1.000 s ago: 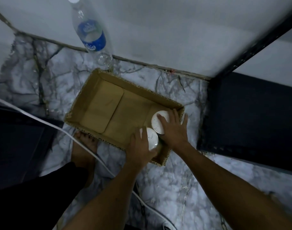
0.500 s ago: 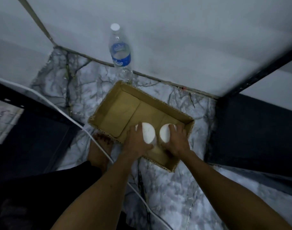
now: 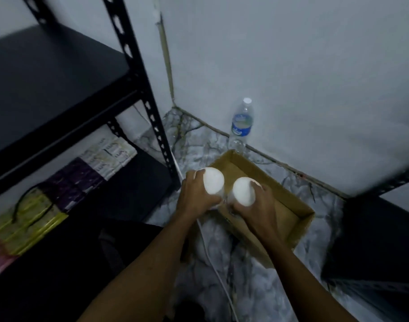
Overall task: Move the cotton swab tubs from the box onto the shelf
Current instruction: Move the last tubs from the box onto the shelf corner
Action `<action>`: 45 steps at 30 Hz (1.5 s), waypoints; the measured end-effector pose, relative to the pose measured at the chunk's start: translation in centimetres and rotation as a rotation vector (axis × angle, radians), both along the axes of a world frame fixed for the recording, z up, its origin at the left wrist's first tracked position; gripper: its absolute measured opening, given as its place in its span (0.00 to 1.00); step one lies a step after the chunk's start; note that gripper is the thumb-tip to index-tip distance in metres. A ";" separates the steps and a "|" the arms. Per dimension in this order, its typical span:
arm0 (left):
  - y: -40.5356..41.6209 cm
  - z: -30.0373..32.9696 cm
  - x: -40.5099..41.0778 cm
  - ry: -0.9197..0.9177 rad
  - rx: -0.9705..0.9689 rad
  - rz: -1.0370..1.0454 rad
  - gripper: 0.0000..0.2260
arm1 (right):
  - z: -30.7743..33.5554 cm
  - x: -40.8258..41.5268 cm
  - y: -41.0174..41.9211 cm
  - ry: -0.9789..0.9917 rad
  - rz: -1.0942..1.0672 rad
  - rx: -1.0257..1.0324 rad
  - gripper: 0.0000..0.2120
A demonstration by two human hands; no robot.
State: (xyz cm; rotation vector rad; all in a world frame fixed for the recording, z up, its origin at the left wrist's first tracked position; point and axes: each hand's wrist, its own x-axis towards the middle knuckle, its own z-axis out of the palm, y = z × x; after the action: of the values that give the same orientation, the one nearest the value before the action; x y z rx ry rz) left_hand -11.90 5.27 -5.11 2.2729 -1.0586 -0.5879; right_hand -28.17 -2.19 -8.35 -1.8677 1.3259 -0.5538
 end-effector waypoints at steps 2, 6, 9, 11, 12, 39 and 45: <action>1.6 2.9 1.5 -0.029 -0.050 0.050 0.41 | 2.2 1.5 0.9 -0.096 0.048 -0.019 0.39; 5.5 9.7 3.7 -0.113 -0.188 0.092 0.41 | 8.1 4.2 2.7 -0.180 0.162 -0.194 0.38; 9.0 15.1 4.7 -0.248 -0.185 0.018 0.40 | 13.1 6.0 4.1 -0.259 0.237 -0.290 0.36; 11.3 18.4 5.3 -0.336 -0.176 -0.007 0.39 | 16.1 7.1 5.0 -0.292 0.312 -0.338 0.33; 12.5 19.9 5.5 -0.376 -0.187 -0.001 0.39 | 17.7 7.7 5.5 -0.315 0.349 -0.366 0.33; 42.2 27.0 14.9 -0.489 -0.181 0.665 0.32 | 28.3 30.6 27.5 -0.454 1.132 -0.453 0.30; 43.1 25.2 17.5 -0.583 -0.309 0.811 0.29 | 27.7 34.9 29.6 -0.577 1.170 -0.312 0.33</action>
State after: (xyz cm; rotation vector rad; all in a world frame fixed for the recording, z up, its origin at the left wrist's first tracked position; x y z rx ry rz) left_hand 5.58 48.39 20.06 2.3582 -0.3224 0.5523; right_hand 6.74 27.42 19.38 -2.1078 -0.3049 -0.5781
